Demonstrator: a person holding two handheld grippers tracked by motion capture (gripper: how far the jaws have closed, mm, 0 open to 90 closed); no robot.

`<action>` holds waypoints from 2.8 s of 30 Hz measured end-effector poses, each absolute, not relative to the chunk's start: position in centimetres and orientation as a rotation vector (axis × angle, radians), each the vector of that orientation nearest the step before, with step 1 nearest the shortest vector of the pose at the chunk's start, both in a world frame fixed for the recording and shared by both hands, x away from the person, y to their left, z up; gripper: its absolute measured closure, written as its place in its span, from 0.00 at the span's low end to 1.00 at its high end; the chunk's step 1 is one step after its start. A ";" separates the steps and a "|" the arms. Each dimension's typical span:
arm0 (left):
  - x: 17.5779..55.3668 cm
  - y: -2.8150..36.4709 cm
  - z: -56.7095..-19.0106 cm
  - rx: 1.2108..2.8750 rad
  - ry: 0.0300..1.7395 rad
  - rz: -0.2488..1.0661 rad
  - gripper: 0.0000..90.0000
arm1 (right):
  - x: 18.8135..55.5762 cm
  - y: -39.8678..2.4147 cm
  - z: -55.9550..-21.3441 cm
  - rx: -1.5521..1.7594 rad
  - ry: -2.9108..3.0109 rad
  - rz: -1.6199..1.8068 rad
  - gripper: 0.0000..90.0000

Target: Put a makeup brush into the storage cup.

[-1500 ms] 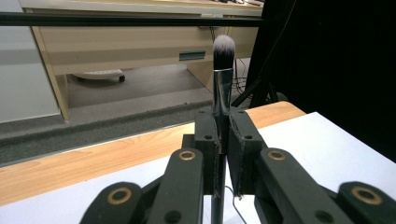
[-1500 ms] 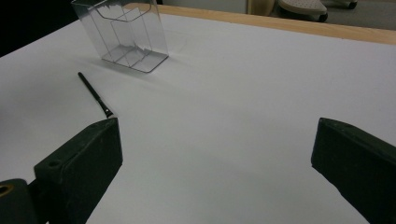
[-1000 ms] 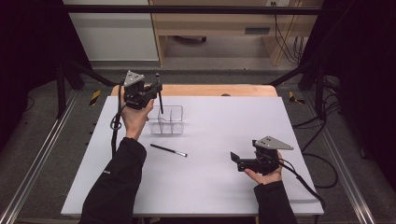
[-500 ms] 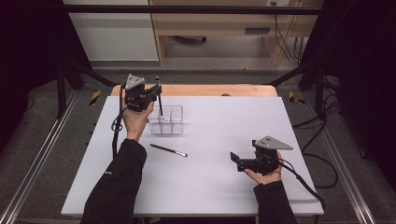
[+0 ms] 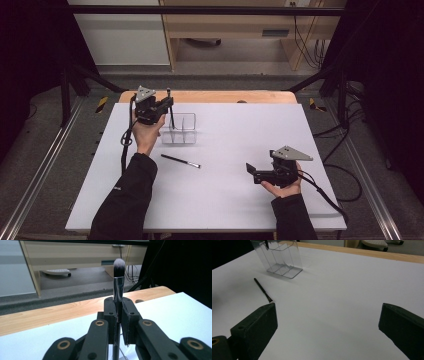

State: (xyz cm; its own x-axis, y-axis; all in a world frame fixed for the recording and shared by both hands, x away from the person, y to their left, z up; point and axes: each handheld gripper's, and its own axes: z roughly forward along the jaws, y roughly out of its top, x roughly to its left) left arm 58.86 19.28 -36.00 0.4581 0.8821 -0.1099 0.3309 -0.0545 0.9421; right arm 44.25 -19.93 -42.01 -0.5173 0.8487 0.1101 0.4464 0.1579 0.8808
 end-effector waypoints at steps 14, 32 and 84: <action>58.5 19.1 -37.5 1.633 1.080 0.622 0.92 | 44.2 -19.9 -41.9 1.228 2.029 1.323 0.03; 58.3 18.9 -39.1 1.668 1.089 0.630 0.92 | 44.2 -19.9 -41.9 1.227 2.030 1.320 0.03; 49.0 22.6 -38.3 1.723 0.961 0.608 0.18 | 43.8 -20.5 -41.2 1.214 1.997 1.339 0.03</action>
